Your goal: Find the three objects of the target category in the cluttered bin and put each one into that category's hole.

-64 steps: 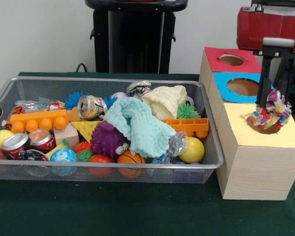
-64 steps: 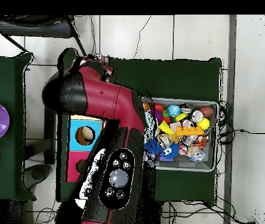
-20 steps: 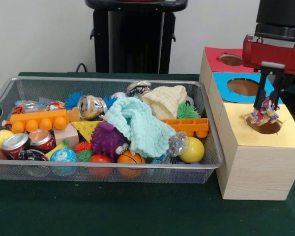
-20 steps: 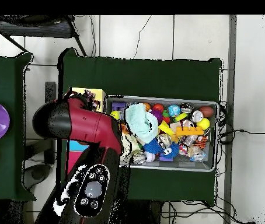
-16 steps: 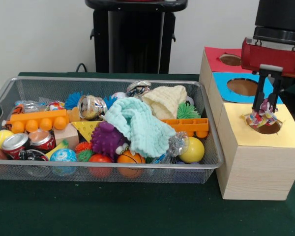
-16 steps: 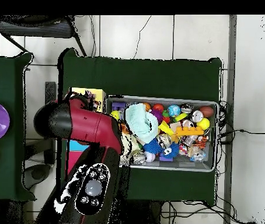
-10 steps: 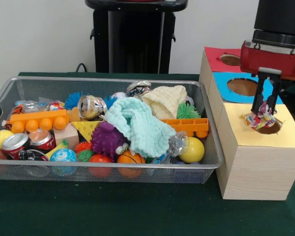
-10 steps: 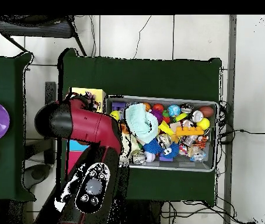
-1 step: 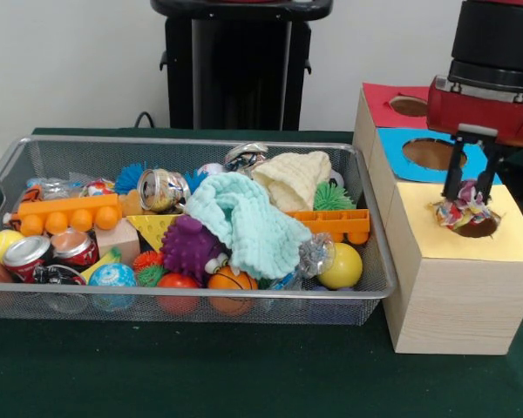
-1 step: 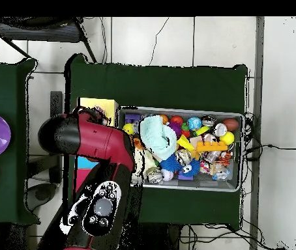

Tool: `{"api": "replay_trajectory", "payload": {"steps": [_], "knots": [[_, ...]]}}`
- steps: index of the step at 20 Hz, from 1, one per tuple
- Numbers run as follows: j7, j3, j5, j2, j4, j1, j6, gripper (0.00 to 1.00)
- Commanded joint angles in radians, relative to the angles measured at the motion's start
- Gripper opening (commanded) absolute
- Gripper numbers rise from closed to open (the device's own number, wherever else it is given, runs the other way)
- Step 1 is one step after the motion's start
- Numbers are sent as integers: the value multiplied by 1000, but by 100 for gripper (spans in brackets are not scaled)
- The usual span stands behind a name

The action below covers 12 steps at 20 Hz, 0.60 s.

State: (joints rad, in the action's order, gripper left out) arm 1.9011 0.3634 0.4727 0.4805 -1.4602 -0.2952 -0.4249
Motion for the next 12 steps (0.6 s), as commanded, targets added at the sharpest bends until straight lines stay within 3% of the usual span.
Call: {"api": "replay_trajectory", "payload": {"steps": [1,7,12], "knots": [[285,-44,39,-30,-95,17,-144,100],[273,-78,44,-20,-96,44,-206,100],[312,-43,45,-31,-76,34,-233,100]]}}
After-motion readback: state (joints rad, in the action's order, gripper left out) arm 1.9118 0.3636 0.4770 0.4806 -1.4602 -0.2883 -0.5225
